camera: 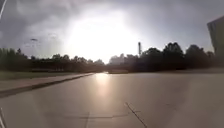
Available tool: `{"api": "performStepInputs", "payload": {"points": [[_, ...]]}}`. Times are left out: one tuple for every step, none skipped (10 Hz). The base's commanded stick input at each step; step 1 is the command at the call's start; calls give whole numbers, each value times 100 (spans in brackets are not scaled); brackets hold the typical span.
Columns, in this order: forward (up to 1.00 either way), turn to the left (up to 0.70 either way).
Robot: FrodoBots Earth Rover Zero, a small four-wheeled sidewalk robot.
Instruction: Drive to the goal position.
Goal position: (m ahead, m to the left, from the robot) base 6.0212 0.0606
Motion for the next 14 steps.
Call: {"api": "performStepInputs", "payload": {"points": [[70, 0], [70, 0], [70, 0], [70, 0], [70, 0], [70, 0], [70, 0], [70, 0], [70, 0], [70, 0], [70, 0], [70, 0], [70, 0], [70, 0]]}}
